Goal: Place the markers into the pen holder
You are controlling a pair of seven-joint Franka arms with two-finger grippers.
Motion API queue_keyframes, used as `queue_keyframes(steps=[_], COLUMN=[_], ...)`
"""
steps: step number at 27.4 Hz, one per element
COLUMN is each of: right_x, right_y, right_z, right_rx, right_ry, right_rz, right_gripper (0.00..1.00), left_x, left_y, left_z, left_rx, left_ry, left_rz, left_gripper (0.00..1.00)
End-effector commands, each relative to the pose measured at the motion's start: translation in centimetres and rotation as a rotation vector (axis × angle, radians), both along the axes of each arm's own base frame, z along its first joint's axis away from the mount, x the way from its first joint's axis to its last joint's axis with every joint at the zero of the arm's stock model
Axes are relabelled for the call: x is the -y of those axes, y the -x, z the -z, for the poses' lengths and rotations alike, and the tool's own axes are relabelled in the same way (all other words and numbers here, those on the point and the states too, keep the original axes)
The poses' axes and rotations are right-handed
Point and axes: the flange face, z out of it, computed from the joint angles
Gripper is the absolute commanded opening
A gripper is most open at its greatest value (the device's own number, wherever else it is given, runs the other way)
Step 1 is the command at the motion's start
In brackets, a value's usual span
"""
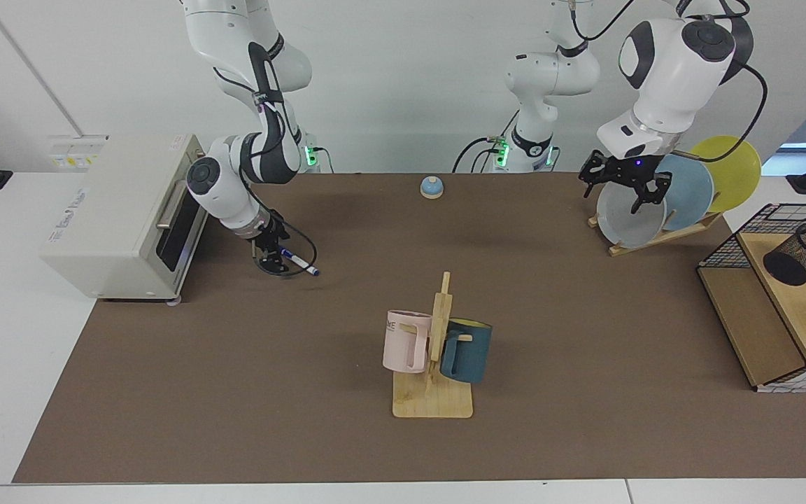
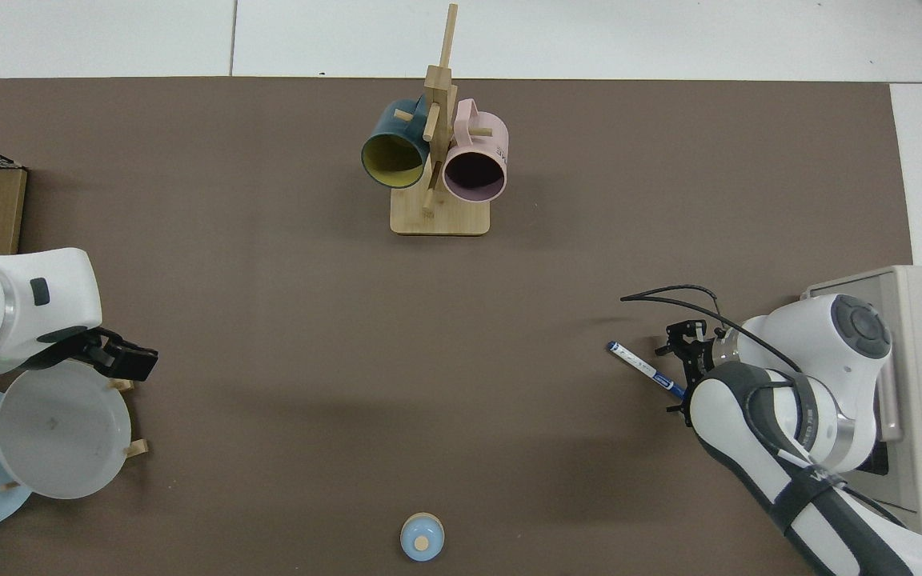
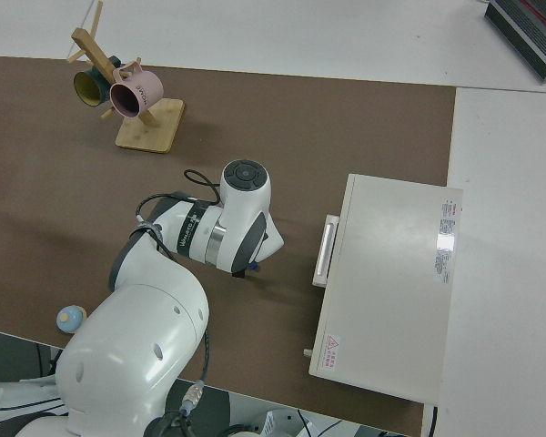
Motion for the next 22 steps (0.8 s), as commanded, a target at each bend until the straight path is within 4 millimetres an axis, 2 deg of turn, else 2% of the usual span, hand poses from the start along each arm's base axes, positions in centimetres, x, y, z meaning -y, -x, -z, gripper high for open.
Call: queue_keyframes(steps=[1,6,10,12,16,19,22], right_x=[0.3,0.2,0.3,-0.1,-0.1,-0.3,-1.2], right_y=[0.6,0.5,0.4,0.3,-0.1,-0.5,-1.1], right_z=[-0.3,-0.3,-0.4,-0.5,-1.2,-2.1,-3.7], right_rx=[0.033,0.033,0.03,0.032,0.022,0.018,0.049], right_ry=[-0.019,-0.028,-0.035,-0.043,-0.068,-0.092,-0.135], right_rz=[-0.02,-0.069,-0.098,-0.143,-0.213,-0.278,-0.444], right_gripper=[0.76,0.54,0.33,0.19,0.01,0.0,0.0], left_x=[0.1,0.0,0.1,0.1,0.1,0.3,0.4], left_y=[0.9,0.9,0.9,0.9,0.9,0.9,0.9], left_z=[0.1,0.0,0.0,0.1,0.0,0.0,0.0], left_rx=[0.008,0.011,0.011,0.009,0.011,0.012,0.011], left_ry=[0.013,0.014,0.014,0.014,0.014,0.015,0.015], left_rz=[0.012,0.009,0.01,0.01,0.01,0.013,0.016], left_gripper=[1.0,1.0,1.0,1.0,1.0,1.0,1.0])
